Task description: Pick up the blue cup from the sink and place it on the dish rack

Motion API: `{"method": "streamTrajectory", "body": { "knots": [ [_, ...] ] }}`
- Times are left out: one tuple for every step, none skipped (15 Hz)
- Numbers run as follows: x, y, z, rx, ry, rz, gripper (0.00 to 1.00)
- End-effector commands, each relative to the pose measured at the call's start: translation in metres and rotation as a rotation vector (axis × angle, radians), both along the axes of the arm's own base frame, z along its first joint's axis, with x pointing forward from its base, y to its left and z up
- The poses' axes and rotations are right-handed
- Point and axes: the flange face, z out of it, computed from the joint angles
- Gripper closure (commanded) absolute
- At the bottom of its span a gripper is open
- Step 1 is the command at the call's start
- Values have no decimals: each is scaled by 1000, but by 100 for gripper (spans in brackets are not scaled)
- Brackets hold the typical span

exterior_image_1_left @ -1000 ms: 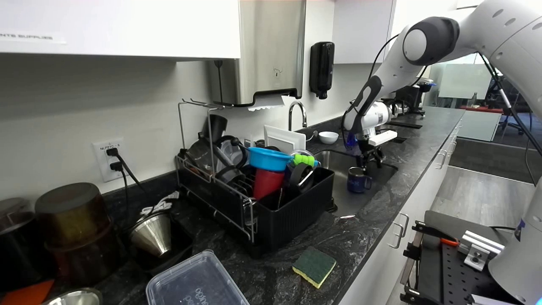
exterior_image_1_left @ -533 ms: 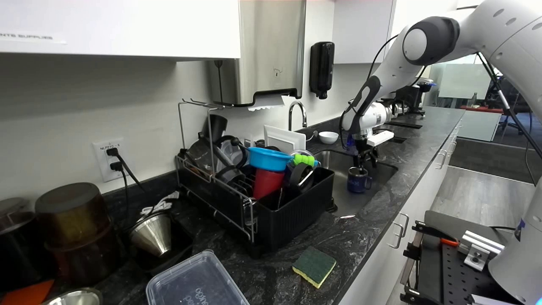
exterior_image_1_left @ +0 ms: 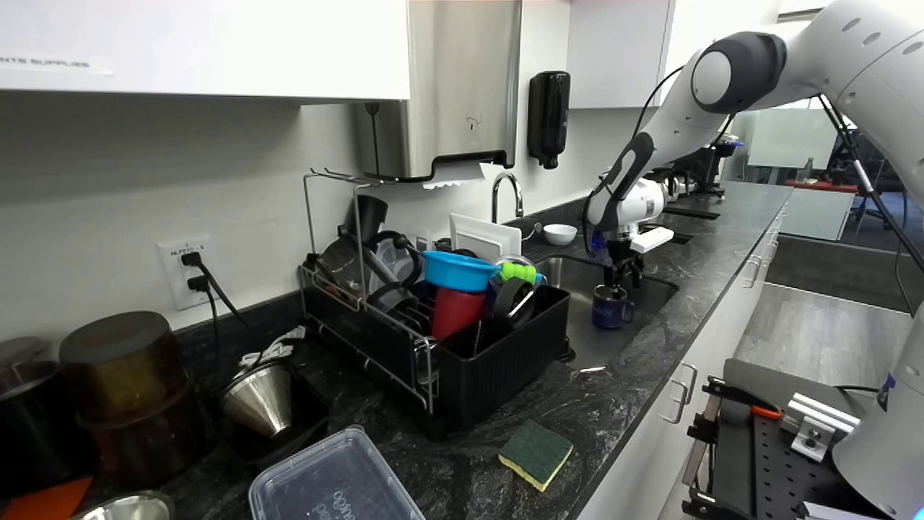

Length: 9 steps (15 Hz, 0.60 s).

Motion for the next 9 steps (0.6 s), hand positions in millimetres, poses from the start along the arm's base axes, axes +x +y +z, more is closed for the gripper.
{"method": "streamTrajectory", "body": {
  "knots": [
    [8,1,-3,22,-46,35,0],
    [11,3,-2,25,-52,42,0],
    [14,4,-1,27,-60,50,0],
    [17,6,0,28,-68,56,0],
    [20,7,2,29,-76,62,0],
    [22,7,4,29,-82,67,0],
    [23,6,6,30,-87,71,0],
    [25,5,8,29,-93,75,0],
    [26,3,11,28,-99,78,0]
  ]
}}
